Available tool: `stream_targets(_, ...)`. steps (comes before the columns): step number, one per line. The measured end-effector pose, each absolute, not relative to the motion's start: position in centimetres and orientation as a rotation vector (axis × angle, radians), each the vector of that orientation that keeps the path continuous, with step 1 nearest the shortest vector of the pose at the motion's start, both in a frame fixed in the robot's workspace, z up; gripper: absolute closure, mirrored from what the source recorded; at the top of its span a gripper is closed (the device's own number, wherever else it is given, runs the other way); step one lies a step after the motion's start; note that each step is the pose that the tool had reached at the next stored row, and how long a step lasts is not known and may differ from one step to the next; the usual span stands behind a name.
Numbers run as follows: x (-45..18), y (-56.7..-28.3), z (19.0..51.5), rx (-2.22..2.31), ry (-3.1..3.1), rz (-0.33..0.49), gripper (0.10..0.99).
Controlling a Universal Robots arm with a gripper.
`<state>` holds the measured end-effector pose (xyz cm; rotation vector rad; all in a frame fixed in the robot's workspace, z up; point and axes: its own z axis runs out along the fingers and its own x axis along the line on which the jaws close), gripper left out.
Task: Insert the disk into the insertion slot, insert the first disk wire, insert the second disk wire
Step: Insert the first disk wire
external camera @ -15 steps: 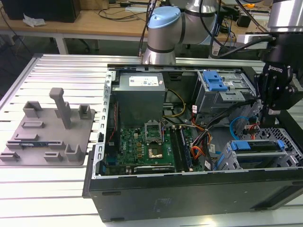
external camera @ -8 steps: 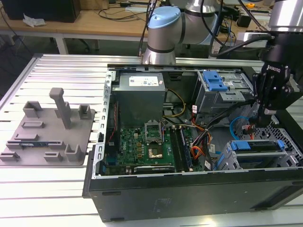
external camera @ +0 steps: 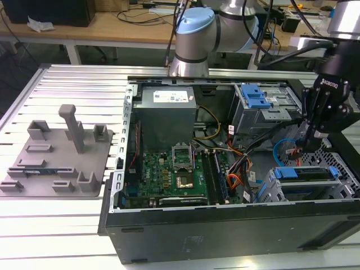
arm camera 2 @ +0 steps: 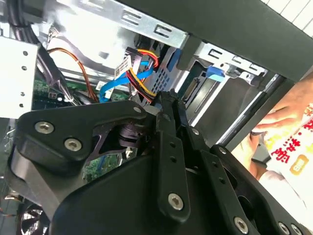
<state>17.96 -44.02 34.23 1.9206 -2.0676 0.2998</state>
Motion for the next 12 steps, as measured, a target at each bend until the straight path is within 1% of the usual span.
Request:
stream_targets(6,18.6,-45.9,34.2,1.936,-2.072,0.24,0.922)
stream_targets(12,18.7,-46.9,34.3,2.001,-2.129,0.124,0.922)
